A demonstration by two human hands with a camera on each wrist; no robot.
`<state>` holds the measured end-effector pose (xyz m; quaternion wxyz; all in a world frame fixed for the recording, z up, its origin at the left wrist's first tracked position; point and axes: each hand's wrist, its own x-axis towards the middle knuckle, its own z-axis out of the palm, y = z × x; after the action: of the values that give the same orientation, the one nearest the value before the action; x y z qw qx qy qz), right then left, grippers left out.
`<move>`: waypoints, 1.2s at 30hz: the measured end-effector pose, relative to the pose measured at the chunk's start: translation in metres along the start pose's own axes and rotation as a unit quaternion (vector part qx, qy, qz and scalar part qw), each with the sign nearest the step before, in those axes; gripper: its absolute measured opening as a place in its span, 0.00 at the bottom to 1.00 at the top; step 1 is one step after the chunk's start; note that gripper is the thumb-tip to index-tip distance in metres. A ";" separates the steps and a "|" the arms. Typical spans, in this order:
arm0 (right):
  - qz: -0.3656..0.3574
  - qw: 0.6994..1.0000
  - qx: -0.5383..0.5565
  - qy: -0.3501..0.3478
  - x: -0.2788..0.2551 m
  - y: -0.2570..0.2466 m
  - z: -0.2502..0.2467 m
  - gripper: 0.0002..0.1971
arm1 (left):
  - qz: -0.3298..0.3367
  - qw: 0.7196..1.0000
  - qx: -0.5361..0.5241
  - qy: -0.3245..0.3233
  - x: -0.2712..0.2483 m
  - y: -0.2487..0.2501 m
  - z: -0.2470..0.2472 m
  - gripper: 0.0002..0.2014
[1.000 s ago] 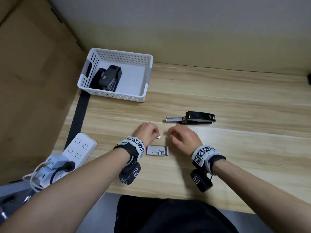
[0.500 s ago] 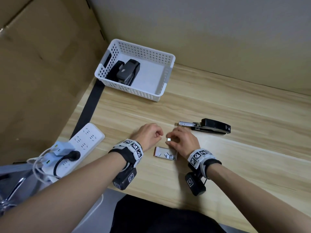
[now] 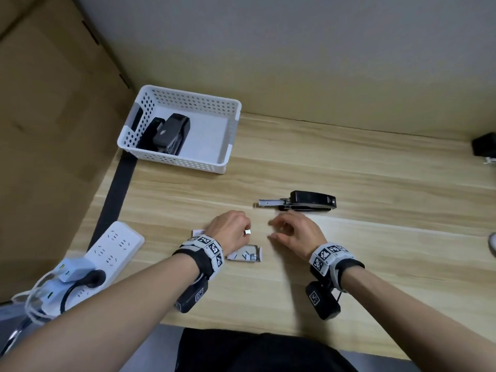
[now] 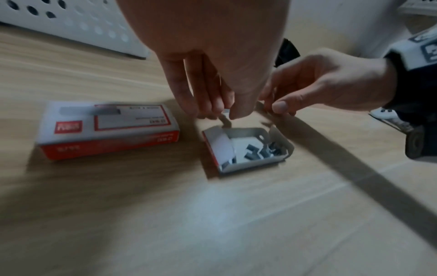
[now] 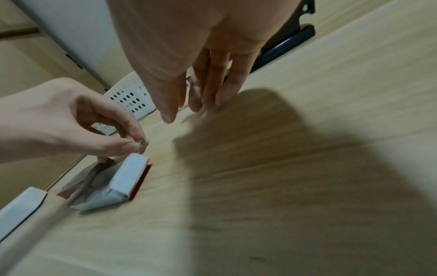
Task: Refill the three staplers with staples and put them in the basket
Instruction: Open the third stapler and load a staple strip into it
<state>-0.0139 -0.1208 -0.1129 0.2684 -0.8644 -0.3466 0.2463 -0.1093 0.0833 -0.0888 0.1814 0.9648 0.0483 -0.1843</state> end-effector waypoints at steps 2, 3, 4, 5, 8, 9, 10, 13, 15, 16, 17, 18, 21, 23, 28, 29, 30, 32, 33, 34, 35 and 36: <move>-0.003 1.000 0.010 0.011 -0.002 -0.001 -0.009 0.12 | 0.007 1.000 0.000 0.013 0.004 0.006 -0.015 0.07; -0.008 1.000 0.012 0.019 -0.002 -0.002 -0.014 0.11 | 0.016 1.000 0.003 0.023 0.009 0.009 -0.024 0.07; -0.015 0.999 0.013 0.028 -0.002 -0.003 -0.020 0.11 | 0.023 0.999 0.007 0.031 0.014 0.013 -0.032 0.06; -0.023 0.999 0.012 0.037 -0.002 -0.004 -0.026 0.10 | 0.029 0.999 0.010 0.037 0.021 0.017 -0.040 0.06; -0.058 0.994 -0.012 0.096 -0.003 -0.005 -0.044 0.07 | 0.050 0.997 0.032 0.044 0.043 0.025 -0.055 0.05; -0.070 0.989 -0.029 0.126 -0.002 -0.004 -0.050 0.08 | 0.056 0.997 0.041 0.043 0.049 0.027 -0.057 0.05; -0.072 0.985 -0.048 0.151 -0.001 -0.003 -0.056 0.10 | 0.059 0.996 0.048 0.041 0.055 0.028 -0.057 0.04; -0.054 0.980 -0.073 0.179 0.006 0.005 -0.066 0.20 | 0.054 0.996 0.063 0.014 0.067 0.027 -0.053 0.06; -0.049 0.986 -0.071 0.146 0.012 0.013 -0.066 0.29 | 0.048 0.996 0.071 -0.007 0.071 0.024 -0.049 0.07; -0.042 0.990 -0.068 0.120 0.016 0.016 -0.064 0.33 | 0.048 0.996 0.070 -0.012 0.071 0.022 -0.047 0.07; -0.032 0.993 -0.064 0.093 0.019 0.019 -0.062 0.36 | 0.045 0.997 0.063 -0.016 0.071 0.020 -0.046 0.07; -0.022 0.995 -0.061 0.070 0.021 0.021 -0.060 0.38 | 0.043 0.998 0.051 -0.015 0.070 0.018 -0.044 0.07; -0.007 0.996 -0.073 0.052 0.025 0.023 -0.054 0.38 | 0.046 0.998 0.042 -0.010 0.068 0.013 -0.043 0.07; -0.005 0.995 -0.080 0.065 0.026 0.023 -0.051 0.37 | 0.049 0.998 0.034 -0.006 0.067 0.011 -0.042 0.08; -0.010 0.993 -0.077 0.094 0.024 0.024 -0.048 0.36 | 0.056 0.998 0.021 -0.005 0.069 0.012 -0.039 0.06; -0.012 0.992 -0.078 0.096 0.024 0.024 -0.047 0.36 | 0.056 0.998 0.021 -0.005 0.069 0.012 -0.039 0.06; -0.013 0.992 -0.078 0.099 0.024 0.024 -0.047 0.35 | 0.056 0.998 0.019 -0.003 0.069 0.011 -0.038 0.06; -0.014 0.991 -0.080 0.103 0.025 0.024 -0.046 0.34 | 0.063 0.998 0.013 0.003 0.069 0.010 -0.037 0.06; -0.014 0.991 -0.079 0.104 0.026 0.024 -0.046 0.33 | 0.068 0.998 0.008 0.007 0.069 0.008 -0.037 0.06; -0.013 0.991 -0.077 0.107 0.026 0.023 -0.046 0.32 | 0.071 0.997 0.000 0.010 0.069 0.007 -0.036 0.06; -0.012 0.991 -0.072 0.112 0.026 0.023 -0.046 0.30 | 0.074 0.997 -0.011 0.013 0.069 0.006 -0.036 0.06; -0.011 0.991 -0.068 0.117 0.025 0.022 -0.046 0.28 | 0.074 0.997 -0.023 0.015 0.069 0.004 -0.035 0.07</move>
<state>0.0409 -0.1298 -0.0991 0.2498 -0.8998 -0.3381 0.1164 -0.0328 0.0942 -0.0833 0.2156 0.9640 -0.0166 -0.1550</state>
